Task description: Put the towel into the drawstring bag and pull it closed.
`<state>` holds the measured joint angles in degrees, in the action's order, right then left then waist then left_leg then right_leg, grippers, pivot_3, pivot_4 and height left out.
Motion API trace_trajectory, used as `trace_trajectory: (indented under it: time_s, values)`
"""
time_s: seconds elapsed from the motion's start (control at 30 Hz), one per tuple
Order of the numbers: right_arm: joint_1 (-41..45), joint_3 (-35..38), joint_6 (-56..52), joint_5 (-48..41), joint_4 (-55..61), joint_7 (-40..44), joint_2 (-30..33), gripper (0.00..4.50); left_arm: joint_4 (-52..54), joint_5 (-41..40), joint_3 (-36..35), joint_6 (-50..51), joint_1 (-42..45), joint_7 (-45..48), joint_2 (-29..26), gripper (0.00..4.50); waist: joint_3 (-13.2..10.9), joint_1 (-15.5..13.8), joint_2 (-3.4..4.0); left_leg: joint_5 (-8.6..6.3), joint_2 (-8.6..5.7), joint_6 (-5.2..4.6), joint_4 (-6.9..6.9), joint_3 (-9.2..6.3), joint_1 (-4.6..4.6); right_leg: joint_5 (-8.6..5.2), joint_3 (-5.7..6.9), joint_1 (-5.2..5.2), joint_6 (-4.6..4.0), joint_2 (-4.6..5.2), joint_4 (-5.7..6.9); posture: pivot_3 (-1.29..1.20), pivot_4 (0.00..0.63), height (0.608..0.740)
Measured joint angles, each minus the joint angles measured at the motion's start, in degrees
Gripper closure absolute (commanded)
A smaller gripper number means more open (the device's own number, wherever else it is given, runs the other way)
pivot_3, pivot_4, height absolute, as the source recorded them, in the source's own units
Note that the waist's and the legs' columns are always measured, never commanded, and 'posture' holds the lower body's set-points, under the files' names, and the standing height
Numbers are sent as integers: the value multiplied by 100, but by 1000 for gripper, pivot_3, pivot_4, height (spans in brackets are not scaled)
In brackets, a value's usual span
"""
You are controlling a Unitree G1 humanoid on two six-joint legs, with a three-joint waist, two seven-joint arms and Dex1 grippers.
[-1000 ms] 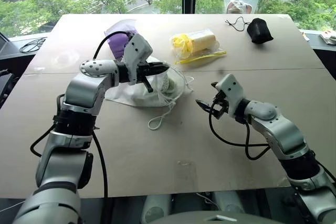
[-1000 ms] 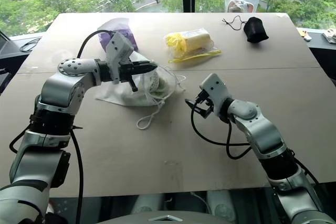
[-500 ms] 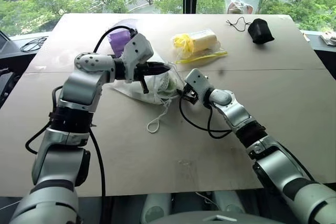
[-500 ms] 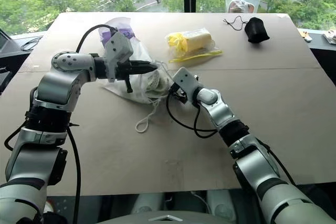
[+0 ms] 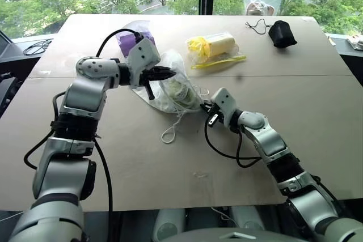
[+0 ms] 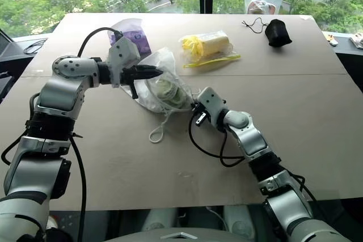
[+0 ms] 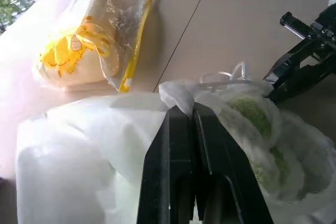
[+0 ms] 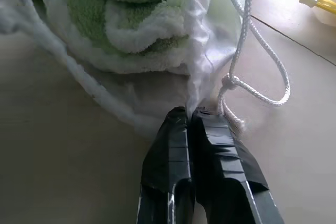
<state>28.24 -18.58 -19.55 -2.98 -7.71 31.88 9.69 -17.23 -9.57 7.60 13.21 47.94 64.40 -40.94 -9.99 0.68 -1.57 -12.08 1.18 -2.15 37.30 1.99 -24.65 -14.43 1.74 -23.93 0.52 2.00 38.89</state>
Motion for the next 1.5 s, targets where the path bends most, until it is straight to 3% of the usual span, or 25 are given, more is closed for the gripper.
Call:
trace_trajectory:
  time_s: [0.07,0.23,0.37,0.53,0.87,1.2,1.3,1.5]
  values:
    - [-96,-71,-222,-32,243,15,-89,3654,3,-51,36,7,16,249,13,4500,0,32,1,0,1,0,0,3,2,0,-5,-2,0,-2,0,0,150,740]
    - [-413,-54,-741,-39,795,-148,-92,1407,-9,-54,44,-220,-35,543,-30,4500,0,15,1,0,1,0,0,3,-2,0,-4,-5,0,-3,-1,0,150,740]
    - [-639,117,-787,-34,1230,33,607,1407,-208,128,40,-628,-205,600,-234,4500,-1,5,1,0,-3,-1,3,5,-5,0,-4,-5,0,-3,-4,0,150,740]
    - [-418,143,-195,369,959,142,1261,1407,-349,230,2,-871,-355,681,-472,4500,0,11,0,0,0,-1,3,6,2,-1,-4,-4,0,-7,-1,0,150,740]
    - [953,-172,1210,860,-1516,167,152,1407,-316,273,-77,-918,-453,630,-632,4500,6,187,-11,0,18,0,-4,35,61,2,-36,26,-3,-16,16,0,150,740]
    - [1302,11,1523,521,-2290,873,-227,1407,-13,258,-322,-753,-747,533,-846,4500,5,174,-9,-1,30,0,-22,68,76,2,-65,24,-5,-15,15,0,150,740]
    - [1303,68,1600,461,-2376,985,-300,180,92,208,-433,-625,-842,515,-843,4500,5,165,-9,-1,27,0,-21,71,73,3,-66,24,-5,-9,10,0,150,740]
    - [1965,55,2155,681,-3573,802,-740,55,627,32,-481,-321,-1065,398,-586,4500,5,172,-9,-1,28,1,-22,73,78,3,-68,24,-6,-11,16,0,150,740]
